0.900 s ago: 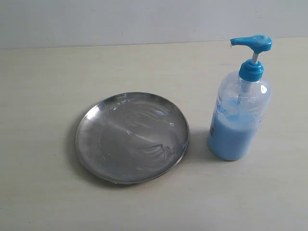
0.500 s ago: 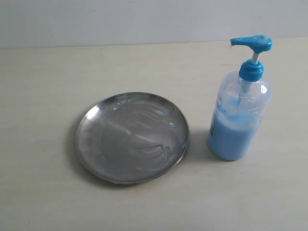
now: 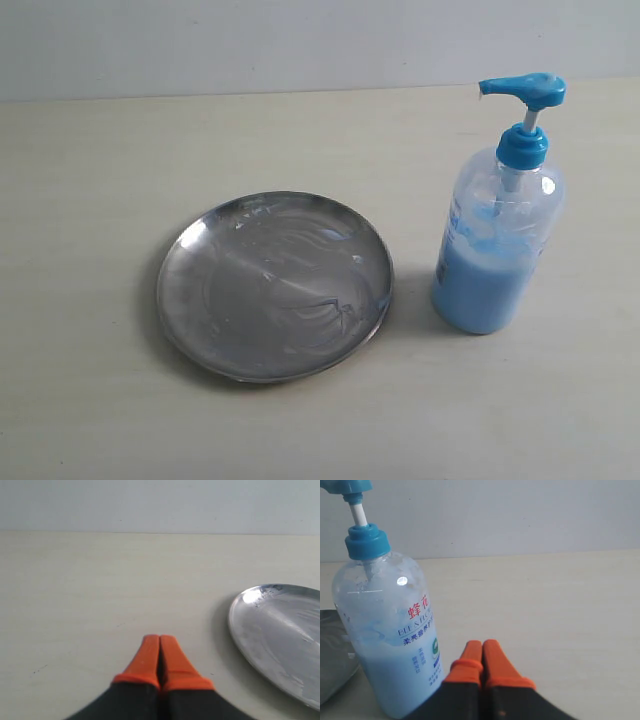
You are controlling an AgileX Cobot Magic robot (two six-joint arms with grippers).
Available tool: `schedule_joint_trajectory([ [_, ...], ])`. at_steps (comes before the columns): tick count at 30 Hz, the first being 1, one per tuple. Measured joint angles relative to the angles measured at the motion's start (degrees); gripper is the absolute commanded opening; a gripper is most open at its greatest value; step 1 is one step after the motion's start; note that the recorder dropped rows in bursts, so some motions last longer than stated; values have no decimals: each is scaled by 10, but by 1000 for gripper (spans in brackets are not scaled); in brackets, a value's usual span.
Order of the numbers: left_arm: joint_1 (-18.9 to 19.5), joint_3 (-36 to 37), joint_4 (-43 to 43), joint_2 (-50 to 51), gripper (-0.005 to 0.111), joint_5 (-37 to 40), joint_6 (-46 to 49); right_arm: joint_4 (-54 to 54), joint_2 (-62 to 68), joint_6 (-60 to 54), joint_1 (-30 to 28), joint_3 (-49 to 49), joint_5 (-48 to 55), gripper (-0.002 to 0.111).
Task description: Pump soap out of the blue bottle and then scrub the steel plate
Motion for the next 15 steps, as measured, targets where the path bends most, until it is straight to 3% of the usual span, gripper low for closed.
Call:
schedule_joint_trajectory([
  [15,0,0,0,0,0,0,0,0,51,0,0,-61,5,0],
])
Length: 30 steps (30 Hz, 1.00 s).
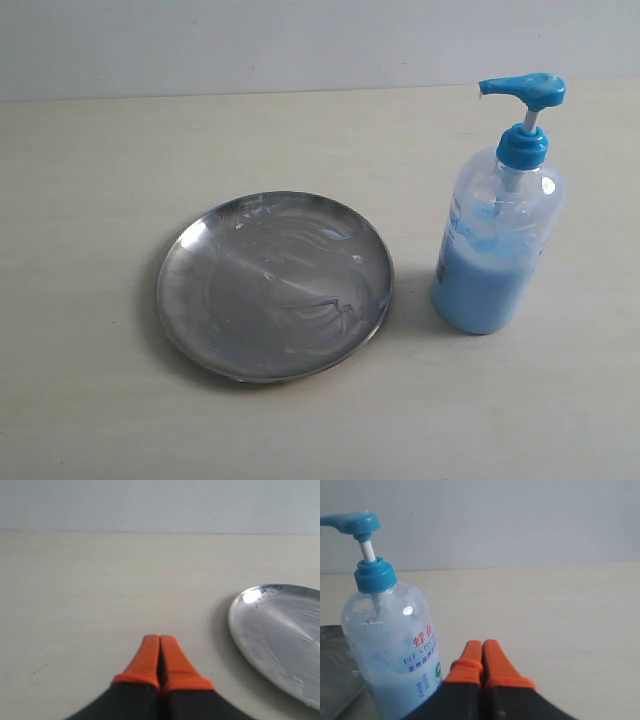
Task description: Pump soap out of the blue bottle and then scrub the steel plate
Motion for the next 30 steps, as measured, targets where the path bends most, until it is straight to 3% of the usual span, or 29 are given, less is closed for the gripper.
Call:
schedule_joint_trajectory([
  [30,0,0,0,0,0,0,0,0,259,0,0,-279,0,0],
])
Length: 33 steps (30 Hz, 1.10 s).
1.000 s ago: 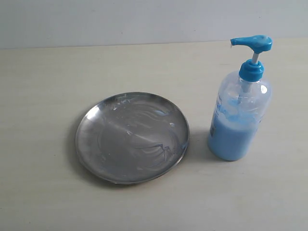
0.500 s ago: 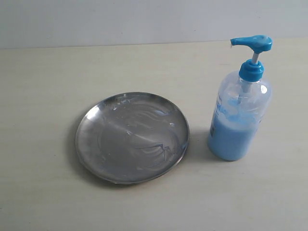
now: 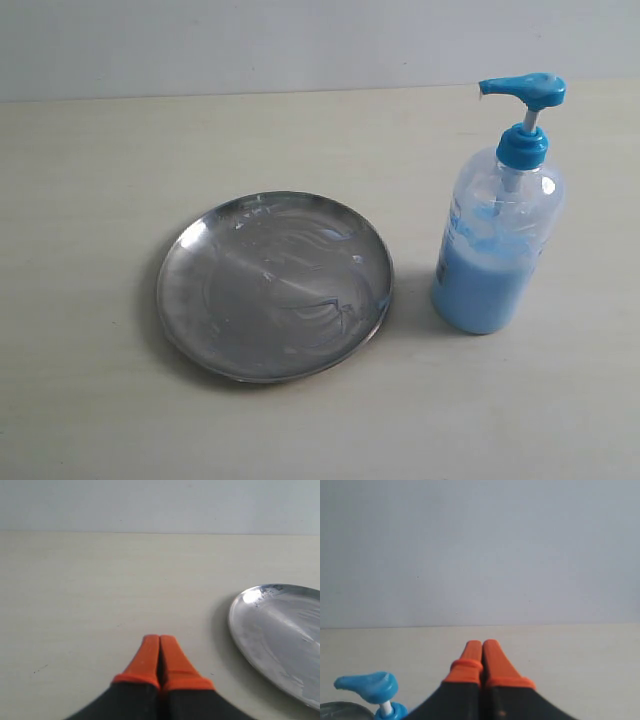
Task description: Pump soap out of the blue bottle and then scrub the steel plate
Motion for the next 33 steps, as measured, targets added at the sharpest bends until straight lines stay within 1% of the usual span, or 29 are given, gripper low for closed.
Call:
schedule_joint_trajectory([
  [6,0,0,0,0,0,0,0,0,75,0,0,-92,0,0],
  [8,0,0,0,0,0,0,0,0,86,0,0,-105,-2,0],
  [16,0,0,0,0,0,0,0,0,94,0,0,-110,-5,0],
  [24,0,0,0,0,0,0,0,38,94,0,0,-110,-14,0],
  [28,0,0,0,0,0,0,0,42,103,-7,0,-112,15,0],
  [33,0,0,0,0,0,0,0,43,151,-42,0,-112,63,0],
])
